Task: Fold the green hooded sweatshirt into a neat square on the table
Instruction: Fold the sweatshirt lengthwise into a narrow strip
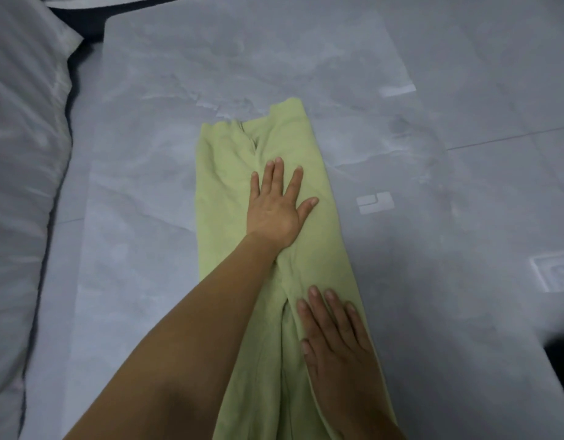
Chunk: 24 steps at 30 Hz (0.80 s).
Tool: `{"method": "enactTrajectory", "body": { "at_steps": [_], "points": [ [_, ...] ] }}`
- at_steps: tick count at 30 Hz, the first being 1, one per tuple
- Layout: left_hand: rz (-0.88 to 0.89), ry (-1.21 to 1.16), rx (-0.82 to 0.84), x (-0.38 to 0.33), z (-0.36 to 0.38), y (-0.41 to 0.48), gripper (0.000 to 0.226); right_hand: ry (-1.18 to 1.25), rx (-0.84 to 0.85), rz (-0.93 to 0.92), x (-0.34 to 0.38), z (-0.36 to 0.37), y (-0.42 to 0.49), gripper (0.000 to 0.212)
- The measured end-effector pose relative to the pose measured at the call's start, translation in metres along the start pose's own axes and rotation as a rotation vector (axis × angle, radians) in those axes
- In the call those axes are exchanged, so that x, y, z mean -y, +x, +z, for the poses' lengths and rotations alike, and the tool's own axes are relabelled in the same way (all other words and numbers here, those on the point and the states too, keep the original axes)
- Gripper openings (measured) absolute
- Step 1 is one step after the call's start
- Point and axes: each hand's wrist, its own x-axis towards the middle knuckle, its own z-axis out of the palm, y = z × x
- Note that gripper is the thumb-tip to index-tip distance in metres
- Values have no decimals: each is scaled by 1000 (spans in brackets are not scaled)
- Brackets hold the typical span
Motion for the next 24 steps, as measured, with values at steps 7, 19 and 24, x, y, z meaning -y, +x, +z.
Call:
{"method": "enactTrajectory", "body": {
  "at_steps": [7, 19, 24],
  "points": [
    [4, -46, 21, 0, -3, -2, 63, -35, 29, 20, 2, -1, -1, 47],
    [-626, -912, -272, 87, -44, 2, 68, 769, -224, 251, -35, -34, 108, 49],
    [-724, -1069, -258, 104, -41, 17, 64, 992, -39, 613, -57, -21, 226, 51]
  ]
}}
